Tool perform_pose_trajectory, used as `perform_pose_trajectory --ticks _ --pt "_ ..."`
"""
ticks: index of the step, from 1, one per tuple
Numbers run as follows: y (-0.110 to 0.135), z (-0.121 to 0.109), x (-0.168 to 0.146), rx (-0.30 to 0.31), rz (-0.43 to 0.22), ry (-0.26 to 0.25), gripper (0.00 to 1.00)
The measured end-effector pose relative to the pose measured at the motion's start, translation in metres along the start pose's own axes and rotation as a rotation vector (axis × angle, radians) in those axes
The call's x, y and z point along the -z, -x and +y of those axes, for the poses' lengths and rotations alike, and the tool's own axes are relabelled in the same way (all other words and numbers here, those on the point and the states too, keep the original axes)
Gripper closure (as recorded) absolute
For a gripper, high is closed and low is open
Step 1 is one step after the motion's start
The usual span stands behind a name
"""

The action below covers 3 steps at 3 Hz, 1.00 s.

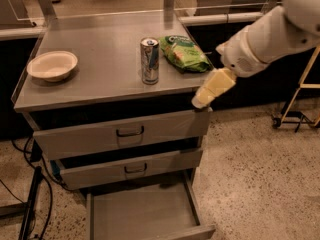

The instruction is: Place redbull can into bottom drawer

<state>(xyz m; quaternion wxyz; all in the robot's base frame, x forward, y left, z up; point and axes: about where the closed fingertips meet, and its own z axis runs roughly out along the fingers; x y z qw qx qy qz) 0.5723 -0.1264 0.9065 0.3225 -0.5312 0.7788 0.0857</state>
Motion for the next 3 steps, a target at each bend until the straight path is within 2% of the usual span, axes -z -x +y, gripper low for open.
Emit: perform_pose_trajectory --ticks 1,2,3 --pt "0.024 -0.014 -0.027 -0.026 -0.086 -0.018 0.00" --pt "0.051 -0.030 -0.049 -0.014 -0.146 -0.026 0.00" --pt "0.066 -0.036 -0.063 0.001 -0.176 0.003 0.00"
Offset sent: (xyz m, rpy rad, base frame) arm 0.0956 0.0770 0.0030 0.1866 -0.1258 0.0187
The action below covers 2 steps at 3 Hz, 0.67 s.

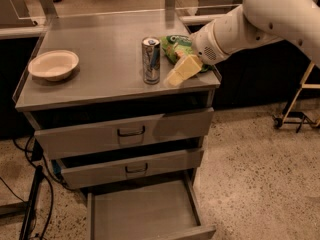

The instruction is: Place redbull can into bottom drawer

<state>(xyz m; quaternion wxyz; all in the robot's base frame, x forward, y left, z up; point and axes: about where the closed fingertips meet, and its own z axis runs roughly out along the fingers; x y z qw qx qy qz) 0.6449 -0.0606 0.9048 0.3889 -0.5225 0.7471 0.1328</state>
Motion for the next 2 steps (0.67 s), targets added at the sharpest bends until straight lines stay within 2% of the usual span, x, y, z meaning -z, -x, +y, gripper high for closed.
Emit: perform_pose_trajectory --ticks 1,2 --pt "0.001 0.000 -0.002 -0.001 -0.006 0.001 0.00" --pt "0.010 -0.001 -0.026 -0.019 -0.083 0.010 0.00"
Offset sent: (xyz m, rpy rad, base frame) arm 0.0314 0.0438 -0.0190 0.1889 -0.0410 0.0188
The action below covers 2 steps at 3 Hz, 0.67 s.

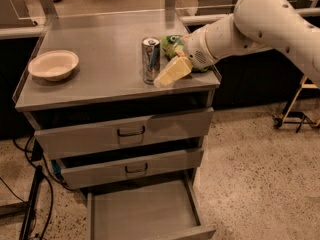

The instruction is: Place redbull can into bottom drawer

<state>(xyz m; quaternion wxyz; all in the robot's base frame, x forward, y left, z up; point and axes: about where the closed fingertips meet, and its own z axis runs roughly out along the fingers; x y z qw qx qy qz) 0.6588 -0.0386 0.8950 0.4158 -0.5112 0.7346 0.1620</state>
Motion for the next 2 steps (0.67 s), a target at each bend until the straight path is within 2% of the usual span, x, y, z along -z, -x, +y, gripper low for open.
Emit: perform_pose_trajectory --ticks 2 --pt "0.019 -0.024 -0.036 0.018 -0.078 -0.001 0.00"
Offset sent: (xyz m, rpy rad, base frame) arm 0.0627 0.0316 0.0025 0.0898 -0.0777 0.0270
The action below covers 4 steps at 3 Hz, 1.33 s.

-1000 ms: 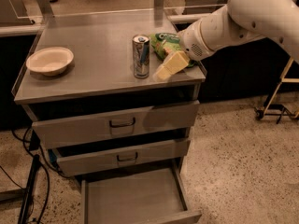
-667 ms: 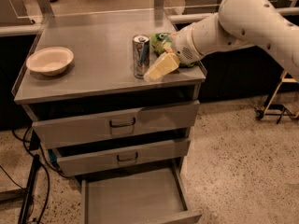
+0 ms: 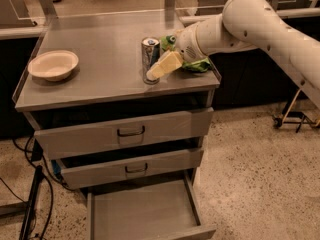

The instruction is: Place redbull can into bottom drawer

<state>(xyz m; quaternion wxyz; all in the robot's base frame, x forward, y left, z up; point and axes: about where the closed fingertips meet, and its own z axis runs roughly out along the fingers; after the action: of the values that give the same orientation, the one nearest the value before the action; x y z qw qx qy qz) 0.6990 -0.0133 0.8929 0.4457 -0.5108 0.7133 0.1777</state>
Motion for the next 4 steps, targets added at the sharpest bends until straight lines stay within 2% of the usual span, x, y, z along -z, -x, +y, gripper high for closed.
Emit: perform_pose_trajectory --ticks 1,3,4 --pt "0.005 -0.009 -0.012 -0.003 -0.028 0.000 0.00" --pt "-0.007 0.001 -0.034 -0.077 -0.066 0.034 0.00" --pt "-0.007 0.001 -0.034 -0.077 -0.066 0.034 0.19"
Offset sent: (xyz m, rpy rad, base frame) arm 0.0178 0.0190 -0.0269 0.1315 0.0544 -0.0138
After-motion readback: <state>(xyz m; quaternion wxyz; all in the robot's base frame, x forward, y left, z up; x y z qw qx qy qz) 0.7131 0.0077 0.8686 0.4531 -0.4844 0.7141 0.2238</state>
